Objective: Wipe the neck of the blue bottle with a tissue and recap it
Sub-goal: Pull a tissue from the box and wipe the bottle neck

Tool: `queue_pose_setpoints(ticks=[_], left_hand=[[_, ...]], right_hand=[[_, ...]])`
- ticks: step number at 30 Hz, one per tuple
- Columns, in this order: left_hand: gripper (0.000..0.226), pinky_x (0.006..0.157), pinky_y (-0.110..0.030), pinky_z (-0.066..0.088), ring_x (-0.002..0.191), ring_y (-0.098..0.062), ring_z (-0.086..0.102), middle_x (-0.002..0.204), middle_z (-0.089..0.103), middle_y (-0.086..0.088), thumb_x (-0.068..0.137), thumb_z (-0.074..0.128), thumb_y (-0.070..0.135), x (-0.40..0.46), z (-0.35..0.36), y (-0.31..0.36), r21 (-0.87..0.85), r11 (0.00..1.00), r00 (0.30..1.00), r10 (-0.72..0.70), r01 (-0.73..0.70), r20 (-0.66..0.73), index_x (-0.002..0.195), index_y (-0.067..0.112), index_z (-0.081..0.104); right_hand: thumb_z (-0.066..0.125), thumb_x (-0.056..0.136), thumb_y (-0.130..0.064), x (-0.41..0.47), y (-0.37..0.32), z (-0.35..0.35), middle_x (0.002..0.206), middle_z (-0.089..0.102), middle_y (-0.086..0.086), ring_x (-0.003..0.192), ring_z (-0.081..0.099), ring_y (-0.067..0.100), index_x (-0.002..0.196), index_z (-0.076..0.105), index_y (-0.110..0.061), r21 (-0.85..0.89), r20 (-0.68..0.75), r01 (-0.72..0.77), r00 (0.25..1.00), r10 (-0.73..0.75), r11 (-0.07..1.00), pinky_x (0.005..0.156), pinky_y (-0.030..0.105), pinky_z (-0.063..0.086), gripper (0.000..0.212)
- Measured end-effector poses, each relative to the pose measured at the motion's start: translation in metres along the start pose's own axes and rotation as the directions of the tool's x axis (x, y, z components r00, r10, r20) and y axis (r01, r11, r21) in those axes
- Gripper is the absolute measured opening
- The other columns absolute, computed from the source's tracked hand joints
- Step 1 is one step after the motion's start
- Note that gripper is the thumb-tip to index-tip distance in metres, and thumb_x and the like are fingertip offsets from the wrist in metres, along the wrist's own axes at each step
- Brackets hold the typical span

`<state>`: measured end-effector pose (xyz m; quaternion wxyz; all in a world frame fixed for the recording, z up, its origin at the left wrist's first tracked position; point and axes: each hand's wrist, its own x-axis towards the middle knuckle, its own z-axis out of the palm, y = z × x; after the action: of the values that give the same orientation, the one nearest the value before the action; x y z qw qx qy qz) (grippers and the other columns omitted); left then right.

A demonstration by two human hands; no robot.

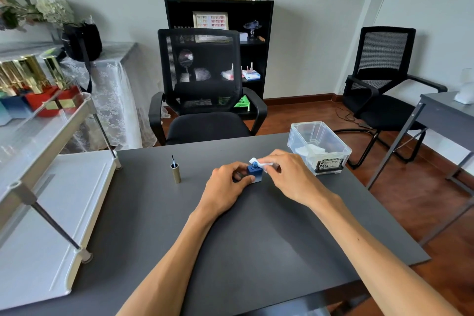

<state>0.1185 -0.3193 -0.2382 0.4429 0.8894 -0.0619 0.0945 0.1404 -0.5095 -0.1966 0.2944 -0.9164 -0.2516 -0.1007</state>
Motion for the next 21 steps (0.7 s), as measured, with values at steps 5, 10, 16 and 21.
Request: queue_pose_setpoints(ticks=[5, 10, 16, 21], left_hand=[[0.021, 0.082, -0.028, 0.055, 0.084, -0.001, 0.062, 0.087, 0.066, 0.02, 0.089, 0.071, 0.037, 0.0, 0.001, 0.0, 0.025, 1.0, 1.0, -0.005, 0.005, -0.019, 0.11, 0.033, 0.07], [0.023, 0.082, -0.029, 0.055, 0.083, 0.001, 0.062, 0.088, 0.066, 0.02, 0.09, 0.069, 0.039, 0.0, 0.001, 0.0, 0.061, 0.998, 1.0, 0.005, -0.005, -0.006, 0.112, 0.034, 0.069], [0.023, 0.083, -0.032, 0.055, 0.085, -0.001, 0.062, 0.091, 0.067, 0.018, 0.089, 0.069, 0.04, -0.001, 0.002, 0.001, 0.073, 0.997, 1.0, 0.005, -0.004, -0.019, 0.111, 0.034, 0.069], [0.025, 0.081, -0.033, 0.056, 0.082, -0.006, 0.062, 0.093, 0.069, 0.012, 0.089, 0.07, 0.041, -0.002, 0.005, 0.004, 0.088, 0.996, 0.998, 0.003, 0.002, -0.056, 0.111, 0.029, 0.07]], right_hand=[[0.059, 0.099, -0.02, -0.013, 0.002, -0.001, 0.096, 0.065, -0.006, 0.081, 0.063, 0.01, 0.117, 0.074, -0.02, 0.021, -0.01, 0.012, 1.0, -0.012, 1.0, 0.075, 0.026, 0.052, 0.023], [0.059, 0.099, -0.016, -0.01, 0.001, 0.0, 0.099, 0.067, -0.005, 0.083, 0.063, 0.01, 0.115, 0.075, -0.018, 0.03, -0.018, -0.011, 1.0, 0.012, 0.999, 0.076, 0.02, 0.049, 0.023], [0.058, 0.1, -0.015, -0.007, -0.003, -0.003, 0.099, 0.067, -0.003, 0.085, 0.064, 0.015, 0.117, 0.074, -0.017, 0.026, 0.006, -0.023, 1.0, 0.023, 0.999, 0.08, 0.031, 0.052, 0.024], [0.061, 0.098, -0.013, -0.019, -0.002, 0.0, 0.098, 0.068, -0.004, 0.082, 0.064, 0.011, 0.117, 0.074, -0.016, 0.031, -0.033, -0.008, 0.999, 0.009, 0.999, 0.074, 0.021, 0.05, 0.023]])
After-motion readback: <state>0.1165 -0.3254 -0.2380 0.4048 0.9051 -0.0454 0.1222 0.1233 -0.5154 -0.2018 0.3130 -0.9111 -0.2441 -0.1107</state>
